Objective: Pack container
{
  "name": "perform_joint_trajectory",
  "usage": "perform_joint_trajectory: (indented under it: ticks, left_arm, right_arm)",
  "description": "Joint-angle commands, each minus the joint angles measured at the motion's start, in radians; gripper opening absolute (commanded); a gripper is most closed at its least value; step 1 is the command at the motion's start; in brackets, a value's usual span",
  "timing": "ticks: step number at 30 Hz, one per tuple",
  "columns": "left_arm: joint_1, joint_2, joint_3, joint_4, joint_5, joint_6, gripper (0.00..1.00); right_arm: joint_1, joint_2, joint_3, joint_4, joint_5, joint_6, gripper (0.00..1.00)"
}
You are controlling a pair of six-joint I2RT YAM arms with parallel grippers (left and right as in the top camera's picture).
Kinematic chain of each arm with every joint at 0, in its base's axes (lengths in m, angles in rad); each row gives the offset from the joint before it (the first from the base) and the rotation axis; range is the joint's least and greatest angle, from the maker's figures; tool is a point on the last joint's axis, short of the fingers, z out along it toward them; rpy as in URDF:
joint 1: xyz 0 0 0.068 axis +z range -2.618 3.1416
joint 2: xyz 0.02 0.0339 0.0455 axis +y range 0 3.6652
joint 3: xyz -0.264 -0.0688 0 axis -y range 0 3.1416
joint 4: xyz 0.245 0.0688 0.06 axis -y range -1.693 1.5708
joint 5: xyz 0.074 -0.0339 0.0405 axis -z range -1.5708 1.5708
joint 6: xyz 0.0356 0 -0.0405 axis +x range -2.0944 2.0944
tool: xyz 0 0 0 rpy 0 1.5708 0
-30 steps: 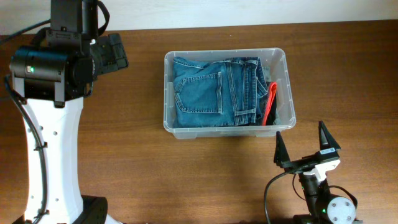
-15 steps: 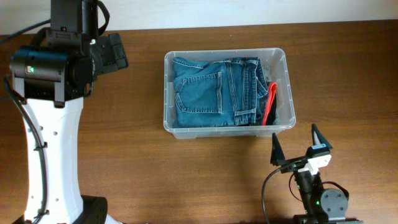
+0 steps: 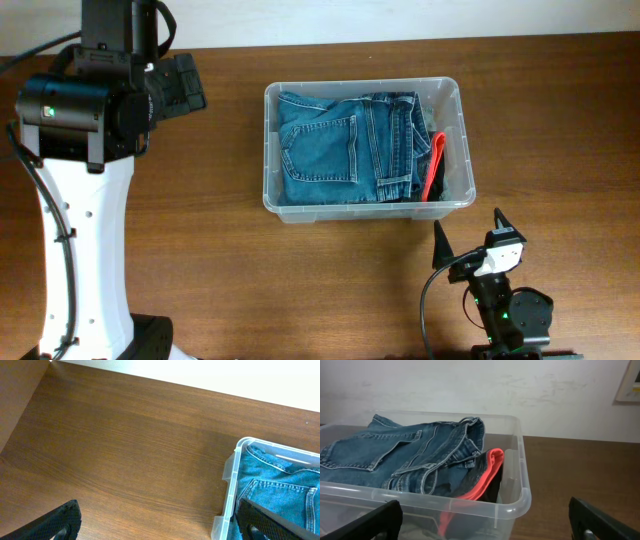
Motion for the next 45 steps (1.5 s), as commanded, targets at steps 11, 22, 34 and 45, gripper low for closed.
perform_joint_trajectory:
  ticks: [11, 22, 34, 45]
  left_arm:
    - [0.002, -0.018, 0.000, -0.001, -0.010, -0.003, 0.99]
    - [0.002, -0.018, 0.000, -0.001, -0.010, -0.003, 0.99]
    - [0.002, -0.037, 0.000, -0.001, -0.010, -0.003, 0.99]
    - [0.002, -0.320, 0.000, -0.102, -0.018, -0.003, 0.99]
  right_arm:
    - [0.007, -0.011, -0.005, -0.008, 0.015, -0.008, 0.98]
    - [0.007, -0.011, -0.005, -0.008, 0.015, -0.008, 0.98]
    - [0.007, -0.011, -0.005, -0.007, 0.015, -0.008, 0.98]
    - [0.007, -0.011, -0.005, -0.007, 0.015, -0.008, 0.98]
